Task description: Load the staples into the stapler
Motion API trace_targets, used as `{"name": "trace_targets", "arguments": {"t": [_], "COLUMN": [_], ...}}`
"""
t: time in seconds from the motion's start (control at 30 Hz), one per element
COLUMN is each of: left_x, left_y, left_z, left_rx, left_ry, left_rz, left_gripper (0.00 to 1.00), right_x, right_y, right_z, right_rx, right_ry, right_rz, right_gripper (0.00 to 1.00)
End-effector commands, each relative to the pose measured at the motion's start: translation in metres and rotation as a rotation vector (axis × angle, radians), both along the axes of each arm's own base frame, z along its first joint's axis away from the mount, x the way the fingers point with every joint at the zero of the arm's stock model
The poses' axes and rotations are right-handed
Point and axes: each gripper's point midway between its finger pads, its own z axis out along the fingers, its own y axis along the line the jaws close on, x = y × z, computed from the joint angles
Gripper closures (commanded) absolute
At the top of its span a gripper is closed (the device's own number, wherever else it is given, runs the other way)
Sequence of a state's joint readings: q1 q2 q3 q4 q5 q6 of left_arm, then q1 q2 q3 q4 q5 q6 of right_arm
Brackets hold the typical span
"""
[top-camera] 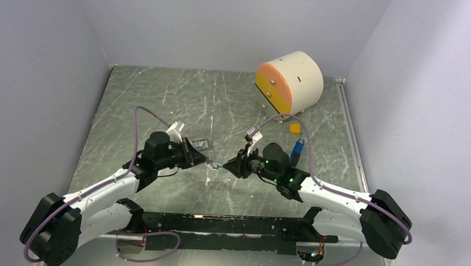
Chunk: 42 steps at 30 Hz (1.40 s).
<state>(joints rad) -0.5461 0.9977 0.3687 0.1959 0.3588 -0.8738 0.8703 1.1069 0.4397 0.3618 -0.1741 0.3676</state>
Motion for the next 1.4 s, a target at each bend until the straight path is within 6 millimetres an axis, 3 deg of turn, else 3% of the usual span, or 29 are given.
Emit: {"name": "trace_targets", "arguments": {"t": [0.0,0.13,0.27,0.47,0.57,0.7,0.87,1.17,1.37], "left_x": [0.009,0.010,0.011,0.013,0.014,0.015,0.014,0.013,0.009], "left_y": [-0.001,0.002,0.003,0.004,0.003,0.001,-0.001,-0.006,-0.010], "left_z": [0.025,0.024,0.025,0.021,0.023,0.028,0.030,0.033,0.030], "left_rx": [-0.004,0.007,0.003,0.012,-0.002,-0.027,-0.052,-0.062,-0.097], "left_ry": [-0.072,-0.071,-0.074,-0.065,-0.065,-0.063,-0.057,-0.070,-0.051], "left_rz": [0.014,0.034,0.045,0.056,0.059,0.066,0.064,0.029,0.013], "left_gripper": [0.95,0.95,0.95,0.95,0.95,0.95,0.95,0.95,0.95], "right_x": [0.017,0.017,0.015,0.009,0.006,0.009,0.017,0.006,0.004], "right_y": [-0.029,-0.033,-0.032,-0.025,-0.019,-0.017,-0.024,-0.011,-0.015], "right_z": [-0.035,-0.044,-0.046,-0.021,-0.010,-0.002,-0.017,-0.012,-0.014], "right_rx": [-0.062,-0.066,-0.046,0.087,0.164,0.282,0.304,0.418,0.484], "right_ry": [0.085,0.127,0.166,0.210,0.284,0.413,0.540,0.599,0.606], "right_rz": [-0.192,-0.230,-0.247,-0.246,-0.256,-0.342,-0.488,-0.419,-0.430], "right_gripper": [0.69,0.63,0.43,0.24,0.19,0.19,0.28,0.38,0.40]}}
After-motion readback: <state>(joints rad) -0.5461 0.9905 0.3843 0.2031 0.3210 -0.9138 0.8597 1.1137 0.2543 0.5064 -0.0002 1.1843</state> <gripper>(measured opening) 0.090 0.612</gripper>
